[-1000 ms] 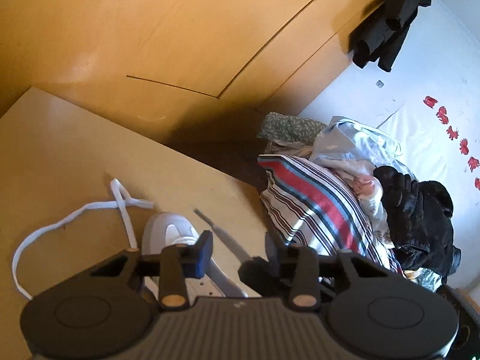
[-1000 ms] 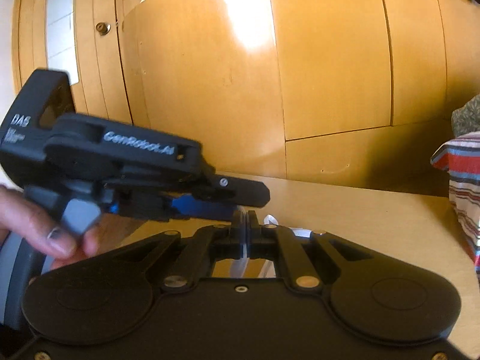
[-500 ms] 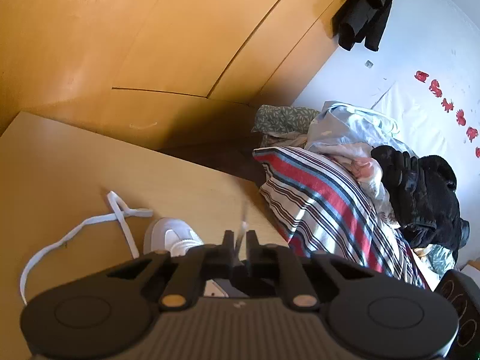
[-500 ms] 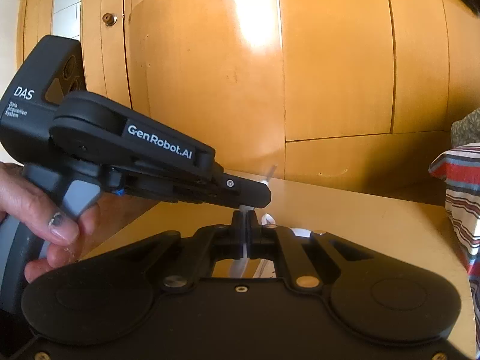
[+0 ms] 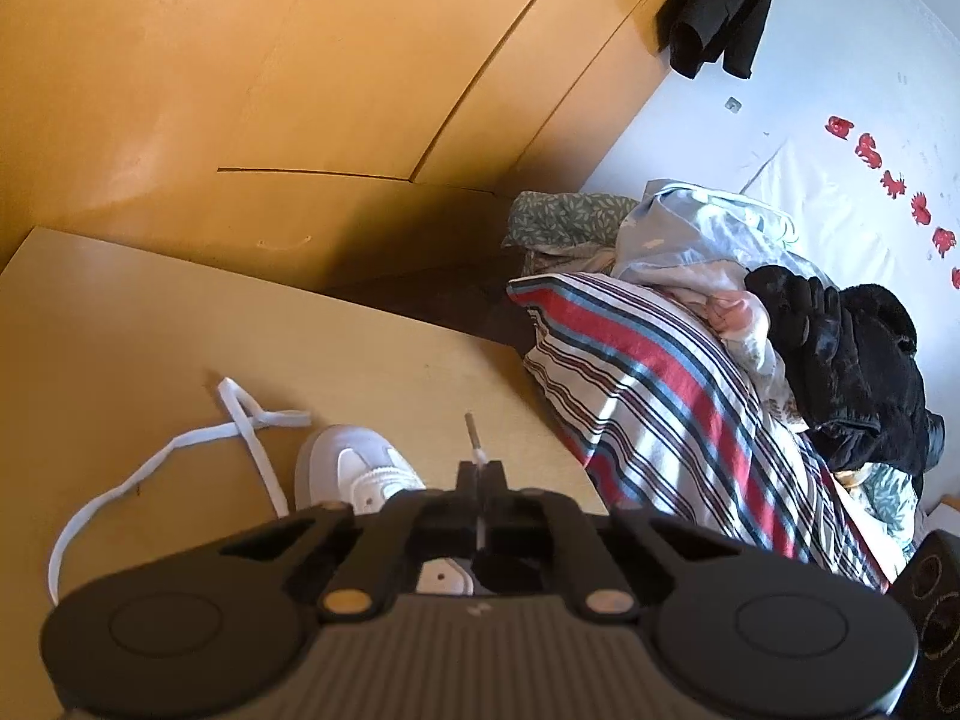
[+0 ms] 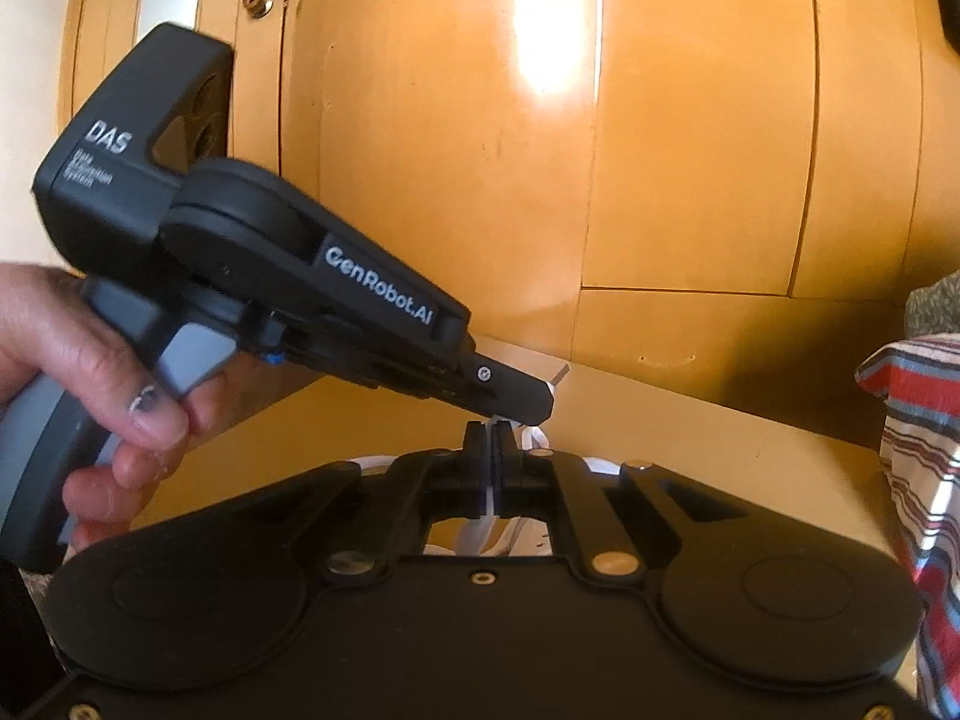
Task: Lace up shoes with both hands
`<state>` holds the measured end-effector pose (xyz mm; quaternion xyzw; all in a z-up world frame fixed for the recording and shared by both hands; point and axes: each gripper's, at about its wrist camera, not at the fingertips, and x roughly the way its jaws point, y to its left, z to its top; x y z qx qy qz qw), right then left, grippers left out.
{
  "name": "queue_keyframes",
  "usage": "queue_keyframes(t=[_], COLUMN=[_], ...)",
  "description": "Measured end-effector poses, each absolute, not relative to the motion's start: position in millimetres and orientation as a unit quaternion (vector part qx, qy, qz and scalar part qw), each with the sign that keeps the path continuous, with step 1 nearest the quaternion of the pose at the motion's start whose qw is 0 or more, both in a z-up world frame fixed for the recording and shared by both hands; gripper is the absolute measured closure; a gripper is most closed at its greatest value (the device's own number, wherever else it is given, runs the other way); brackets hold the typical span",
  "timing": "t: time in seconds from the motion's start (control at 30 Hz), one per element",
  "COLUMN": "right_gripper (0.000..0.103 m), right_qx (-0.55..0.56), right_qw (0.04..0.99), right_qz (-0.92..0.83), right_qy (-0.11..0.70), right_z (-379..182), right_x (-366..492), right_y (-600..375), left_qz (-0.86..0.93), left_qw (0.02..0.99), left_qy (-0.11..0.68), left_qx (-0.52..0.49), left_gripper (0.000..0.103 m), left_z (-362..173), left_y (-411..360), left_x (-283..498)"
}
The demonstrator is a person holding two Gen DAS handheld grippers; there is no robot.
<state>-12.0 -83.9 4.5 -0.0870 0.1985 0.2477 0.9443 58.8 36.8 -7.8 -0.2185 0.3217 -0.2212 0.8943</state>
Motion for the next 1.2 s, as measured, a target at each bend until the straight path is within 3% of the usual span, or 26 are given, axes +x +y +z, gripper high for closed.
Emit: queue_keyframes(t=[0.33,0.4,0.43,0.47,0.6,0.83,0.93,1.2], right_gripper=[0.099,0.088,0.064,0.054,0.055,0.090,0.096,0.096], right_qx=[-0.103,-0.102,-0.101,-0.098,-0.074,-0.078,-0.094,-0.162], right_qw=[0.942,0.941,0.940,0.942,0.948,0.950,0.949,0.948], right_qz=[0.242,0.235,0.231,0.225,0.232,0.228,0.226,0.212], right_qy=[0.207,0.220,0.229,0.230,0.207,0.196,0.196,0.176], right_z=[5.7,4.1,3.2,3.1,10.9,18.5,16.2,11.2], right_x=[-9.7,-6.1,-4.1,-3.6,-2.3,2.0,4.2,-0.7], right_y=[-77.5,-76.0,-74.9,-74.8,-75.2,-70.3,-66.2,-54.5], left_qz=[-0.254,-0.259,-0.260,-0.265,-0.280,-0.289,-0.289,-0.290], left_qw=[0.897,0.901,0.902,0.901,0.890,0.884,0.884,0.880], left_qy=[0.301,0.289,0.284,0.283,0.284,0.289,0.292,0.306], left_qx=[-0.200,-0.196,-0.193,-0.194,-0.220,-0.228,-0.222,-0.219], left_gripper=[0.102,0.102,0.102,0.102,0.102,0.102,0.102,0.101], left_z=[0.6,3.9,5.2,5.8,3.5,-0.1,0.5,-1.5], left_y=[32.8,32.7,32.4,32.6,35.0,32.5,31.6,33.0], left_x=[52.1,49.7,49.0,48.6,48.2,46.2,46.5,48.4])
